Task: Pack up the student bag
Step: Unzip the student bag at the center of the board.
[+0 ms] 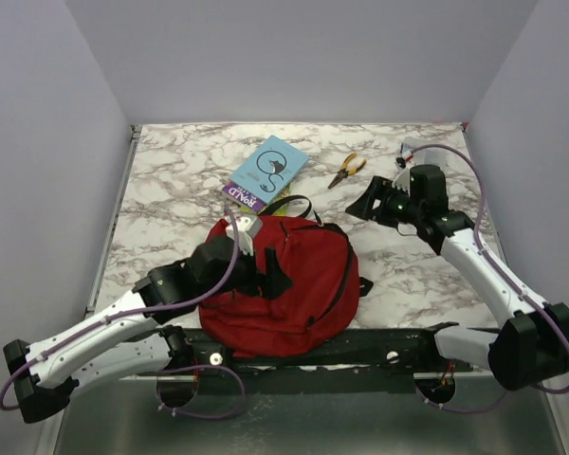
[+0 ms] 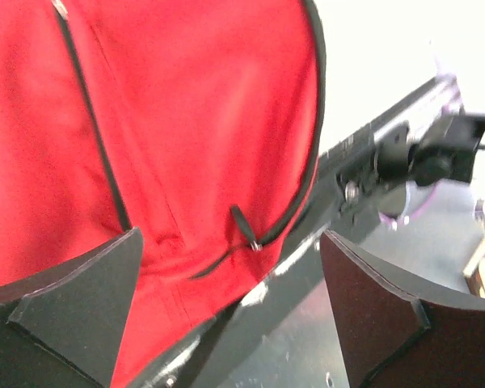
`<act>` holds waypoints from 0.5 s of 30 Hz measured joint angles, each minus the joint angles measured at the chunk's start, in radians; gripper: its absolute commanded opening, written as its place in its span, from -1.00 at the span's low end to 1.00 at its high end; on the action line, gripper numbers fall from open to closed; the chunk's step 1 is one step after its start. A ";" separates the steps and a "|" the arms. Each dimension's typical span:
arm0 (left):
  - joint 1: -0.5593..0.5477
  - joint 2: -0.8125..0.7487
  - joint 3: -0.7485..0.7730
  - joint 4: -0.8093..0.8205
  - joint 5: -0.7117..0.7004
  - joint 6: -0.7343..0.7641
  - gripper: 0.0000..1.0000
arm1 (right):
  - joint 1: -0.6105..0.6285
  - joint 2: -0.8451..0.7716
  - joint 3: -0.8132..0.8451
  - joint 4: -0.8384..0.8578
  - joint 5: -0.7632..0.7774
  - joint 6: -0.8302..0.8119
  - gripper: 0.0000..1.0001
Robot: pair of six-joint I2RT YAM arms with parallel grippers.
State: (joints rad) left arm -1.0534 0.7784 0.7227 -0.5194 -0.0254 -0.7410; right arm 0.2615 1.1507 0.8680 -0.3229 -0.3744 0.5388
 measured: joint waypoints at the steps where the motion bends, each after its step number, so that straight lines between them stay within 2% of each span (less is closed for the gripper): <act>1: 0.035 -0.007 0.038 -0.023 -0.005 0.024 0.87 | 0.000 0.033 0.022 0.018 0.005 -0.001 0.49; 5: 0.184 0.009 0.202 -0.067 -0.008 0.131 0.88 | 0.000 0.206 0.119 0.113 -0.015 0.047 0.52; 7: 0.238 0.048 0.287 -0.075 -0.003 0.176 0.97 | 0.000 0.293 0.148 0.204 -0.040 0.105 0.53; 15: 0.405 0.293 0.658 -0.076 0.051 0.324 0.97 | 0.000 0.653 0.286 0.586 -0.093 0.372 0.54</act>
State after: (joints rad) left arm -0.6487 1.0710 1.3811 -0.5949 0.0261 -0.4171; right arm 0.2615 1.8038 1.1538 0.2630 -0.4679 0.9108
